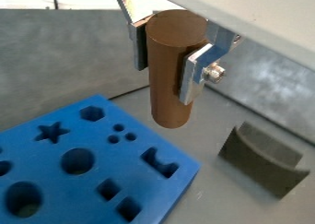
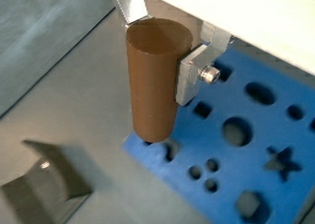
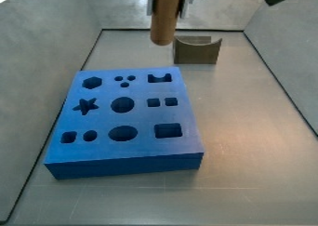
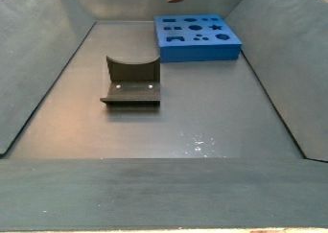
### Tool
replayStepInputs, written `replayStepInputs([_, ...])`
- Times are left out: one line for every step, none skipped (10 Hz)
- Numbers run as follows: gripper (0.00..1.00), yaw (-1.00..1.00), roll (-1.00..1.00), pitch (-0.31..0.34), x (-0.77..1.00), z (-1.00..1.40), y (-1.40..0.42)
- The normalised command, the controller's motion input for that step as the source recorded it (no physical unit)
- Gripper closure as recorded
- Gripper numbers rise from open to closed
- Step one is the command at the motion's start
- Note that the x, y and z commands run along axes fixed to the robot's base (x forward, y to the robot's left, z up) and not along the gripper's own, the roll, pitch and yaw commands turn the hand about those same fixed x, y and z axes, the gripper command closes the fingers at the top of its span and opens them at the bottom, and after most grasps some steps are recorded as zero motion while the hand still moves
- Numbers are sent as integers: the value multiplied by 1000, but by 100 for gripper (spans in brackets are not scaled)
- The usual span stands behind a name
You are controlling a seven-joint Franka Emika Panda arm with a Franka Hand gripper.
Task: Pick up the round object. Move up. Place the round object on the fixture. Regrasp the round object. Move to above the board. Insert the round object.
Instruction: Move to above the board, then insert the round object.
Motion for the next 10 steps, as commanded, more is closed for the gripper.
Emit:
replayStepInputs([100,-68,-1000,-114,-125,19,-117])
replayStepInputs([100,-67,-1000,-116,-103,19,-69])
replayStepInputs([100,-66,-1000,-120,-79,11,-16])
replayStepInputs([100,-56,-1000,-116,-63,13,12])
replayStepInputs([100,-50,-1000,-118,-56,12,27])
replayStepInputs([100,-46,-1000,-124,-55,11,29])
replayStepInputs([100,-24,-809,-108,-54,11,29])
replayStepInputs([100,-12,-545,-79,-47,7,30])
replayStepInputs([100,-12,-391,-57,-44,10,24])
replayStepInputs([100,0,-103,0,9,-83,0])
